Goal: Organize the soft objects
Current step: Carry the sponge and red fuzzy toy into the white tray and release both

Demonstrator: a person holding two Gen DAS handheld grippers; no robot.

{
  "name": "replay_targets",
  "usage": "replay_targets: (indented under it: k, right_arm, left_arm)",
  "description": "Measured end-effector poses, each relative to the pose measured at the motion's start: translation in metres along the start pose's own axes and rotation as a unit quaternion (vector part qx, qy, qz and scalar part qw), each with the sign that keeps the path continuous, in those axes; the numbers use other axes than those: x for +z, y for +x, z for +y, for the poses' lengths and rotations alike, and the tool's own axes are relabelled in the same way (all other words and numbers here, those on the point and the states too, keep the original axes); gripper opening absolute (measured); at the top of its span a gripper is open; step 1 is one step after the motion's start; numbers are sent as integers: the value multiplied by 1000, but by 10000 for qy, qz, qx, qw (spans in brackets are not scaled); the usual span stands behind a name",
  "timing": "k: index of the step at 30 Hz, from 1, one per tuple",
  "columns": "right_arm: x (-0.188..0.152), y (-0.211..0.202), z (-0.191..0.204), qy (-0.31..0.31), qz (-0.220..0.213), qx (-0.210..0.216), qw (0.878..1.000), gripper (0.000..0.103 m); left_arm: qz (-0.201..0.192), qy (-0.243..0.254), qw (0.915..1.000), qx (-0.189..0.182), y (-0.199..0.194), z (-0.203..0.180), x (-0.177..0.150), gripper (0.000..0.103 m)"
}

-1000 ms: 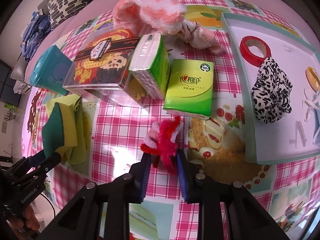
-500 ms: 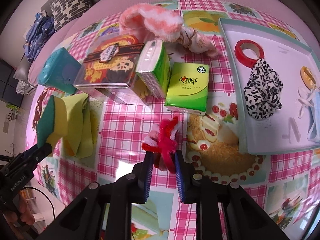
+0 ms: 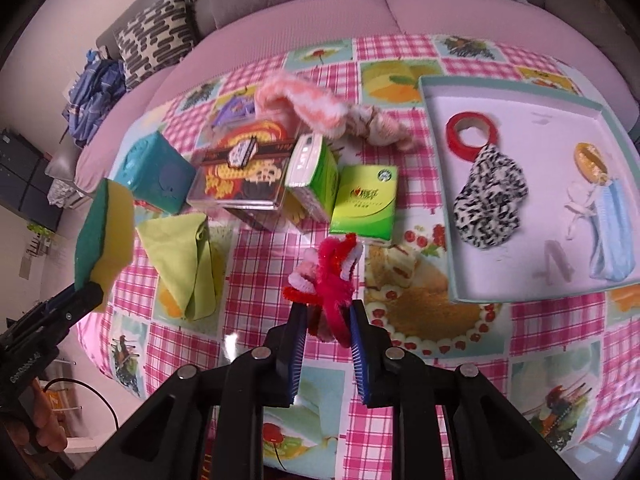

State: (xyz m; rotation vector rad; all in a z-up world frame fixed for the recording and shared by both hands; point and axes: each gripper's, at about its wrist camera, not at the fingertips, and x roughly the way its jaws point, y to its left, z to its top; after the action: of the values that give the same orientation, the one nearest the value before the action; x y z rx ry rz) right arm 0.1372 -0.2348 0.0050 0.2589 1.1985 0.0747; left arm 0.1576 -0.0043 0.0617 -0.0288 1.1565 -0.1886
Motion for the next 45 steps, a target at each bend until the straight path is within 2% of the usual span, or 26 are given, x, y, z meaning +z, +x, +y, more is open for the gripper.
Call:
replay_targets:
  k: [6,14,17,26,33,42,45]
  right_arm:
    - [5,-20,-12,4,-248,12,9997,23]
    - [15,-37,-39,161,-432,19,9989,23]
    - [16,-43,-53,193,-470,-63,9987,23]
    - [25,-59,-104,432,-575,-352,9968,23]
    - [38,-65,-139,574,-602,-530,9951,23]
    - [64,-63,-184,773,-510,-759,9928,23]
    - [68,-59,-194,811,-461,-811,9923,23]
  left_arm:
    - [-90,306,9994,-156,-11,-30,15,43]
    - [-160,780,9967,-138,-18,-79,44,43]
    - [-138,932,9955,-24,-16,-99,51,43]
    - [-157,1182,9928,-63,-10,-149,80,42]
    - [-84,1497,9885,-177,7,-196,91,42]
    - [76,1554,9864,-538,36,-242,107,42]
    - [114,1535,9865,-552,50,-253,111,42]
